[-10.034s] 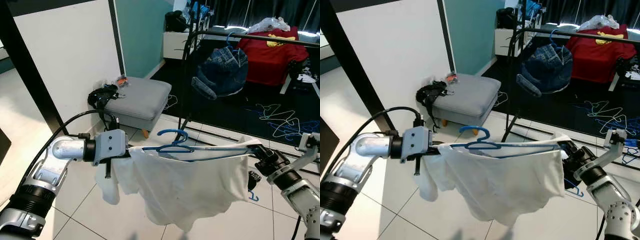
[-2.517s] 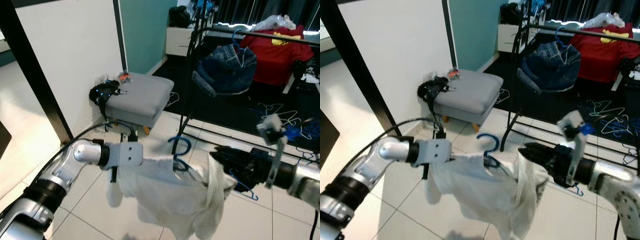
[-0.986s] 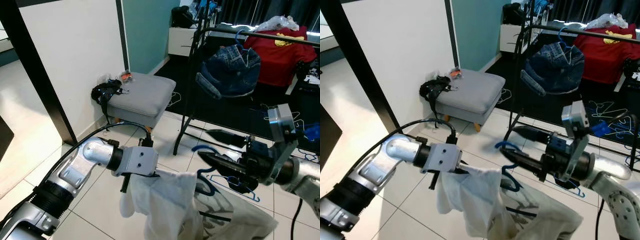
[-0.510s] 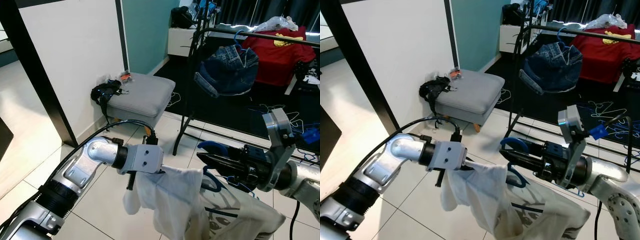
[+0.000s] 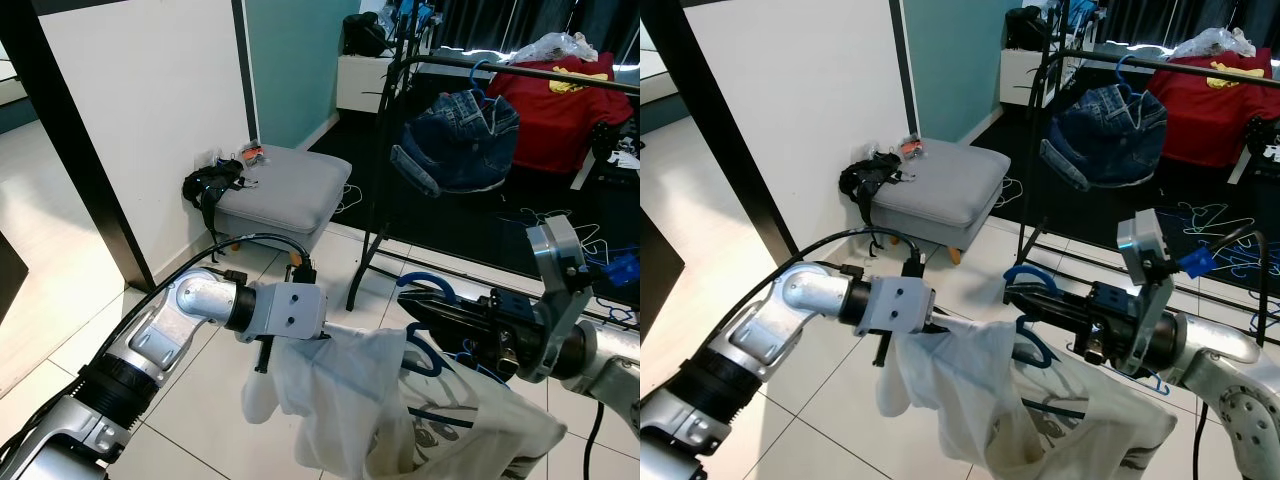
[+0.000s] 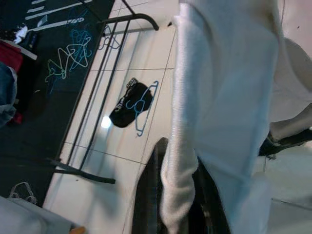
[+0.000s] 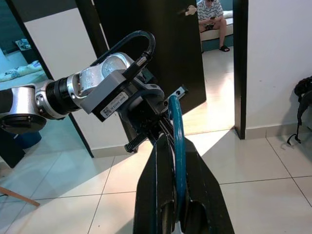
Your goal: Hang hanger
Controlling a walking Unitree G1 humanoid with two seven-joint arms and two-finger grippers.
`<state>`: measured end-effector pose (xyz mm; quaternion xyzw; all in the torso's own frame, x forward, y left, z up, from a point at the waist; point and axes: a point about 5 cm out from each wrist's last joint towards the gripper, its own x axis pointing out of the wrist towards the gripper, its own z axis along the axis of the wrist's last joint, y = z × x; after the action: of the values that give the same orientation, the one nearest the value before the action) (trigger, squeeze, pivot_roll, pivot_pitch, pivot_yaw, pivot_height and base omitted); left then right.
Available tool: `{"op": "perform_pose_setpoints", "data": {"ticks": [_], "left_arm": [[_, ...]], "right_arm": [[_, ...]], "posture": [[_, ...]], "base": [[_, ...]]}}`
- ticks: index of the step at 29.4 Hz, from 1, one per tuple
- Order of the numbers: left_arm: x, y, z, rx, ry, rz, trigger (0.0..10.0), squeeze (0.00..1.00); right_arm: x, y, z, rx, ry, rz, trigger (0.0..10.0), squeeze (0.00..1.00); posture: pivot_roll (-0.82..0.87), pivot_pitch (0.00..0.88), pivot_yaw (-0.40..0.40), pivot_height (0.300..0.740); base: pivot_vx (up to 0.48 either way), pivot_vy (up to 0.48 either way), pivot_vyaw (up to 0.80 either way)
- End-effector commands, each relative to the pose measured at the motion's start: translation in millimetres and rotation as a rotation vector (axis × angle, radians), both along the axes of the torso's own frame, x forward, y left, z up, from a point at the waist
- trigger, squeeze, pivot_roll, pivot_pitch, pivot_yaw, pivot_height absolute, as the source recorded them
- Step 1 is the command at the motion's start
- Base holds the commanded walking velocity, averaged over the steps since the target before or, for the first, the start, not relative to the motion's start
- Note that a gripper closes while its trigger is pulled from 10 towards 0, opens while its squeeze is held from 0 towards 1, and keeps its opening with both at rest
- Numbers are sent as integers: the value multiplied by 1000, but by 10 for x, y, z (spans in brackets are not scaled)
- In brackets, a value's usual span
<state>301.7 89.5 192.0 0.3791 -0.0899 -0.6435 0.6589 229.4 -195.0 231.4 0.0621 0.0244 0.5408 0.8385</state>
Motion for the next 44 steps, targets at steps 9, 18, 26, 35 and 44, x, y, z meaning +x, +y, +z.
{"op": "perform_pose_setpoints", "data": {"ticks": [9,18,26,35,44], "left_arm": [[-41,-2,42,-90,98,-42,10000,1000],[-34,238,259,-228,178,-35,10000,1000],[-29,532,333,-303,266,-12,10000,0],[27,630,155,-326,362,31,10000,0],[-23,631,98,-326,446,2,10000,0]], "right_arm": [[21,-49,93,-16,-26,-10,0,0],[4,-175,184,-54,-50,-25,0,0],[-135,-303,364,-83,-84,42,0,0],[-317,-353,607,-102,-133,145,0,0],[-345,-370,651,-125,-144,145,0,0]], "posture": [[-24,46,21,740],[-30,47,24,740],[-28,46,25,740],[-39,42,31,740],[-43,45,35,740]], "base": [[0,0,0],[0,0,0],[0,0,0],[0,0,0],[0,0,0]]}}
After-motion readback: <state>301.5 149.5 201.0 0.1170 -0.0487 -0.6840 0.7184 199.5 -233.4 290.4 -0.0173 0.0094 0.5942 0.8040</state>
